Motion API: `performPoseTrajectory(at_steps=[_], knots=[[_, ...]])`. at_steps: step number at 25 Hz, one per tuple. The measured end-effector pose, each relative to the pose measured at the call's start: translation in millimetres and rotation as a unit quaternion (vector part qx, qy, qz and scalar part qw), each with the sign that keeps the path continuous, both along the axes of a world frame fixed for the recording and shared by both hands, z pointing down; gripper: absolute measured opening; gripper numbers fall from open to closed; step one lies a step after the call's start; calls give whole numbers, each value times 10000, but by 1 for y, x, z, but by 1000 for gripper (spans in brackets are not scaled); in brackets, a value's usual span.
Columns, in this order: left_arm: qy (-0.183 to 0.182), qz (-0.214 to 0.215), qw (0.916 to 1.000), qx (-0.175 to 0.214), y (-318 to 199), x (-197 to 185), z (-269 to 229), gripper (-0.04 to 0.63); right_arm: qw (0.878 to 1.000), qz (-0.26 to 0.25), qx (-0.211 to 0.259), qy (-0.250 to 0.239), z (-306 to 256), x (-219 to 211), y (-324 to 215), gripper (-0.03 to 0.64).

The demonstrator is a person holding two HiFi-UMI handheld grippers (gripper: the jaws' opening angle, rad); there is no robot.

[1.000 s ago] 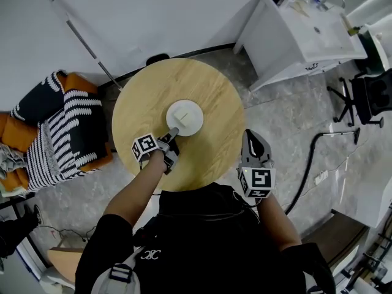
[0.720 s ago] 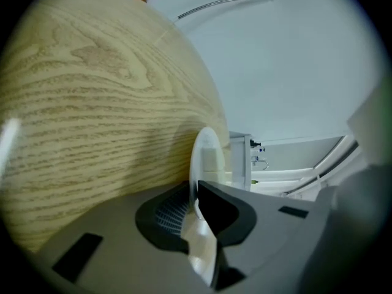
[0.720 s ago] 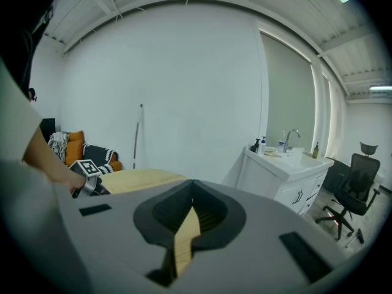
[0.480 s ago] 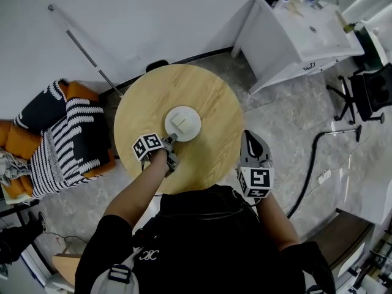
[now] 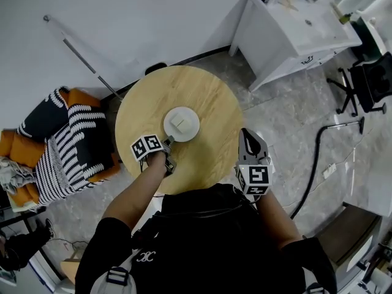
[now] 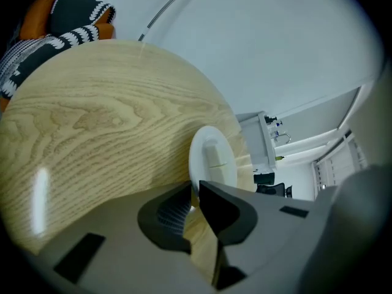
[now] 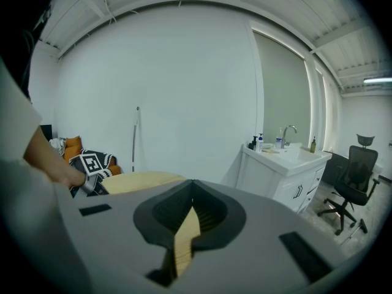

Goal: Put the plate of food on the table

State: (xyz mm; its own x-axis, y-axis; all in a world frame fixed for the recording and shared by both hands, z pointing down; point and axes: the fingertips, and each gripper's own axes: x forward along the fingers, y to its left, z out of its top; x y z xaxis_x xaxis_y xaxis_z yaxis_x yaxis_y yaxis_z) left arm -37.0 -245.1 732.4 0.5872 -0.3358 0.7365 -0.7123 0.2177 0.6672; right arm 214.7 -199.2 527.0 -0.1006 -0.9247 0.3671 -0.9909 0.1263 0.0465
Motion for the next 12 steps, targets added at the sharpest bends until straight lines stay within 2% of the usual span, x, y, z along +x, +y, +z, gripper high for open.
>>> performPoseTrajectory(at_steps=[9,12], knots=[[65,242,9997,-84,24,-6,2,43,9994,-333,69,10,-7,-20,-7,8],[-55,267,9994,-215,28,-8,6,46,9988,-477,78,22,-10,-30,-12,8]])
